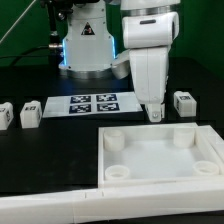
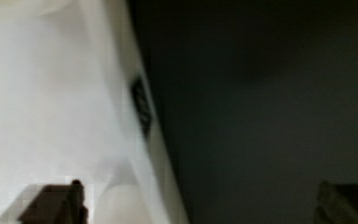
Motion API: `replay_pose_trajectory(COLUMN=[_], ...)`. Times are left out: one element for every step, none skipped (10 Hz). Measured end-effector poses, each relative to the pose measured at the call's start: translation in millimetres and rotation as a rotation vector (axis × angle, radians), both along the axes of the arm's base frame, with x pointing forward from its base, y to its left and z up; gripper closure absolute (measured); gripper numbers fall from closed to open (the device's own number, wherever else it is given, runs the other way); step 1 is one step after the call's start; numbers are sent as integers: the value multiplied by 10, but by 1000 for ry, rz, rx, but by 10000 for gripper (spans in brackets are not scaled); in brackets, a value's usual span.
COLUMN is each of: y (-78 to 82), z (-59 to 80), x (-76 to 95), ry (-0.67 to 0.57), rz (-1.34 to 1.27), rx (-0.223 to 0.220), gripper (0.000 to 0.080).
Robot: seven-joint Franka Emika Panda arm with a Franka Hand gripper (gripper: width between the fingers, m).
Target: Assemble one leg
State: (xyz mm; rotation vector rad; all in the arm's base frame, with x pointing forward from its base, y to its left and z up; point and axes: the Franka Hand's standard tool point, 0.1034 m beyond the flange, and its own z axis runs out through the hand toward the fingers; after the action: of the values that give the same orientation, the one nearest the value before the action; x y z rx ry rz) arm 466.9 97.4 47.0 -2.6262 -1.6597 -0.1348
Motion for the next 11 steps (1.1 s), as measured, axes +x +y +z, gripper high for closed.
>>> replay_pose_trajectory(y=[176,362,448,499,510,516,519,526,553,624,723], z=[11,19,37,68,73,69,69,68,45,-38,-57], x=[-69,-104,-93,-48,-41,-47,-48,-52,-77,-156,-195], ry=[7,24,42,64,70,84,89,105,125,162,204], rz=[-217,-376,-498,-662,-712,-813,-864,-985,-1082,-1140,-1152], rx=[29,48,61,84,92,100,103,112,119,112,89], gripper=[150,150,150,150,150,150,150,150,150,150,150])
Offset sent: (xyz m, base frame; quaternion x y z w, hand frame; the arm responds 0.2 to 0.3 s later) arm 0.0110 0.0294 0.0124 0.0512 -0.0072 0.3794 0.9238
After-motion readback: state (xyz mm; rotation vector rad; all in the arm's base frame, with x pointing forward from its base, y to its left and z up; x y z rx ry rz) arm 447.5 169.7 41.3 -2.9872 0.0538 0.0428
